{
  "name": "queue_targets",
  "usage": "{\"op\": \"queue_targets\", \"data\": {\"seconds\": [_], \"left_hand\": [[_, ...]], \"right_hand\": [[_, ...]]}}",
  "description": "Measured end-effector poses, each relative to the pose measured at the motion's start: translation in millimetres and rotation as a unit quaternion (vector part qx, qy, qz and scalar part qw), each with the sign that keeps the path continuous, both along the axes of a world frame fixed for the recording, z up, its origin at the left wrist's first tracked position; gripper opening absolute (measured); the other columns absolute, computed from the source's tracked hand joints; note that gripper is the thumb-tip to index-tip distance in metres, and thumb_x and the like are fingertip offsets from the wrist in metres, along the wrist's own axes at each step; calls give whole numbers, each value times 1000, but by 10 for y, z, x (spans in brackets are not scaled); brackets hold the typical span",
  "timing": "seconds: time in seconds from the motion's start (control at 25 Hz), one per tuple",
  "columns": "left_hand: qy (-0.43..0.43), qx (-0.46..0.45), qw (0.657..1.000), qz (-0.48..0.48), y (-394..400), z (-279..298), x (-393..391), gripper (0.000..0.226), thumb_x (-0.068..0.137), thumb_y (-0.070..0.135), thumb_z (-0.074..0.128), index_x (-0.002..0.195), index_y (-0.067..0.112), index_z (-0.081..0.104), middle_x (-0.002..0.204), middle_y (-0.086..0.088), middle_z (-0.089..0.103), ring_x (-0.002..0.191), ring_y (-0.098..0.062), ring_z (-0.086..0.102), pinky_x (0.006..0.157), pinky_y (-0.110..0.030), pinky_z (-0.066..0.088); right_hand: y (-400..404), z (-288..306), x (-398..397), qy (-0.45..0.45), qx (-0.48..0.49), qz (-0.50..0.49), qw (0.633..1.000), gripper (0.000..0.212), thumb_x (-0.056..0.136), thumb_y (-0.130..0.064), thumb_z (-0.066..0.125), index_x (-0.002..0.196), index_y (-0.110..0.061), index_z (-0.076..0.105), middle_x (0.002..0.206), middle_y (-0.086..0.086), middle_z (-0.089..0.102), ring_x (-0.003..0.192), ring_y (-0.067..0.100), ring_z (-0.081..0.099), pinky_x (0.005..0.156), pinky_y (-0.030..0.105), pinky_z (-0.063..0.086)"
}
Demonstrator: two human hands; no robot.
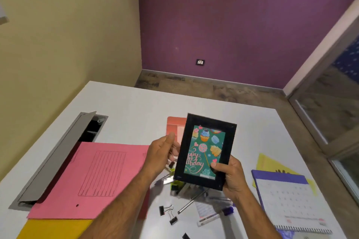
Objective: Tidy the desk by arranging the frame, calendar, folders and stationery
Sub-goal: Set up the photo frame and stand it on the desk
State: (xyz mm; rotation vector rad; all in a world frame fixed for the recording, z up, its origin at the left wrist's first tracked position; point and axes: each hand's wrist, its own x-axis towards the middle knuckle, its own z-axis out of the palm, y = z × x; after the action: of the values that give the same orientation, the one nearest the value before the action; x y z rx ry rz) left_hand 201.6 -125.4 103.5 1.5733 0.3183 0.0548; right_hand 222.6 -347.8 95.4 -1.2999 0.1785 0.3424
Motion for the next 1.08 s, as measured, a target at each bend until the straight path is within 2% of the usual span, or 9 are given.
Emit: {"op": "queue_targets", "data": {"seconds": [0.16, 0.28, 0.32, 0.4, 0.52, 0.72, 0.88, 1.0, 1.08], "left_hand": [[-8, 70, 994, -81, -635, -54, 392, 47, 89, 55, 57, 75, 12, 68, 69, -6, 70, 55, -14, 59, 54, -36, 55], [-18, 156, 982, -106, -1079, -215, 690, 26, 85, 46, 68, 74, 22, 67, 70, 4, 70, 66, -11, 64, 63, -34, 57], [-20, 183, 975, -120, -1238, -285, 810, 21, 84, 44, 69, 77, 25, 67, 72, 8, 69, 70, -8, 64, 67, -31, 56], [-31, 252, 955, -155, -1521, -399, 1010, 17, 85, 45, 67, 89, 29, 65, 85, 14, 69, 84, -4, 61, 76, -31, 53], [-38, 325, 921, -209, -1894, -638, 1331, 26, 88, 49, 59, 109, 34, 59, 106, 18, 64, 105, -7, 55, 87, -32, 49], [-52, 421, 876, -230, -2360, -1129, 1860, 45, 87, 50, 53, 128, 30, 52, 125, 10, 60, 123, -16, 49, 99, -32, 38], [-63, 500, 828, -245, -2545, -1623, 2171, 59, 82, 61, 44, 130, 26, 51, 128, 7, 58, 124, -25, 51, 99, -40, 40], [-66, 561, 789, -241, -2637, -1908, 2359, 67, 90, 66, 32, 144, 26, 40, 155, 3, 38, 145, -26, 30, 114, -51, 17], [-84, 584, 773, -233, -2658, -1993, 2399, 72, 93, 70, 28, 148, 25, 36, 159, 2, 29, 148, -23, 23, 116, -53, 9]], "right_hand": [[-780, 146, 305, -51, 28, -132, 990, 41, 68, -12, 76, 108, -6, 68, 106, 17, 73, 93, 36, 71, 78, 54, 58], [-1344, 162, 554, -72, 8, -194, 978, 37, 69, -14, 76, 105, -11, 69, 107, 17, 73, 97, 37, 70, 80, 55, 57], [-1533, 148, 645, -78, -1, -207, 975, 40, 65, -18, 80, 104, -12, 70, 108, 17, 72, 98, 38, 69, 82, 57, 56], [-1848, 92, 823, -80, -25, -217, 972, 62, 52, -32, 92, 106, -11, 69, 111, 18, 71, 101, 39, 68, 86, 61, 53], [-2220, -62, 1113, -77, -57, -223, 970, 85, 38, -46, 95, 109, -8, 67, 110, 17, 72, 100, 38, 69, 86, 61, 53], [-2674, -421, 1702, -84, -68, -248, 963, 77, 34, -49, 95, 98, -13, 70, 102, 15, 75, 94, 37, 71, 77, 54, 59], [-2932, -670, 2216, -94, -72, -261, 958, 79, 31, -50, 95, 95, -11, 70, 96, 12, 76, 90, 34, 72, 75, 50, 60], [-3060, -812, 2616, -112, -67, -267, 955, 83, 32, -49, 95, 99, -8, 69, 95, 10, 76, 89, 33, 71, 75, 48, 61], [-3131, -927, 2874, -119, -71, -278, 950, 74, 41, -42, 95, 100, -7, 68, 97, 13, 75, 92, 37, 70, 76, 51, 60]]}}
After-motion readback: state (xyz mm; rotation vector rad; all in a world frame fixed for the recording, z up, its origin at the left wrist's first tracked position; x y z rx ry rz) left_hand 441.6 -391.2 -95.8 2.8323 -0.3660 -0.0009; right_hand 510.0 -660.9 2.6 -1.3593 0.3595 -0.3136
